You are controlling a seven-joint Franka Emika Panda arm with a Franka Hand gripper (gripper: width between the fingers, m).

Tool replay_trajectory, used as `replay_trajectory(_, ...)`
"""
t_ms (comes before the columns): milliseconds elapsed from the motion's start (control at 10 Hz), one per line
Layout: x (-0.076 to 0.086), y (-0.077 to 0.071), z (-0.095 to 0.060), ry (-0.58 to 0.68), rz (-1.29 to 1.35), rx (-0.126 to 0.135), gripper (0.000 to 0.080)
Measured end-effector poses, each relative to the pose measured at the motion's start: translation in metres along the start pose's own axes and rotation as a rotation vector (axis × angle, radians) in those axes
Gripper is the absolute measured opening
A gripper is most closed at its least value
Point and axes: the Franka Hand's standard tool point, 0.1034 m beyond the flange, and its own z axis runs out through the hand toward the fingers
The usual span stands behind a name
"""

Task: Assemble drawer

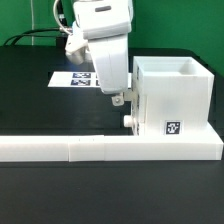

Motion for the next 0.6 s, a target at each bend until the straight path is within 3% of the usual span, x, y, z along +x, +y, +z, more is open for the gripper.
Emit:
replay_trajectory(100,-0.006,0.0,-0.002,-0.001,-0.011,0.001,0.0649)
replay_trajectory(400,-0.047,-0.003,-0.011,-0.002,-0.019,0.027,0.0649)
replay_trajectory(600,-0.051,-0.002,-0.013,-0.009,-0.018,0.024,0.0649)
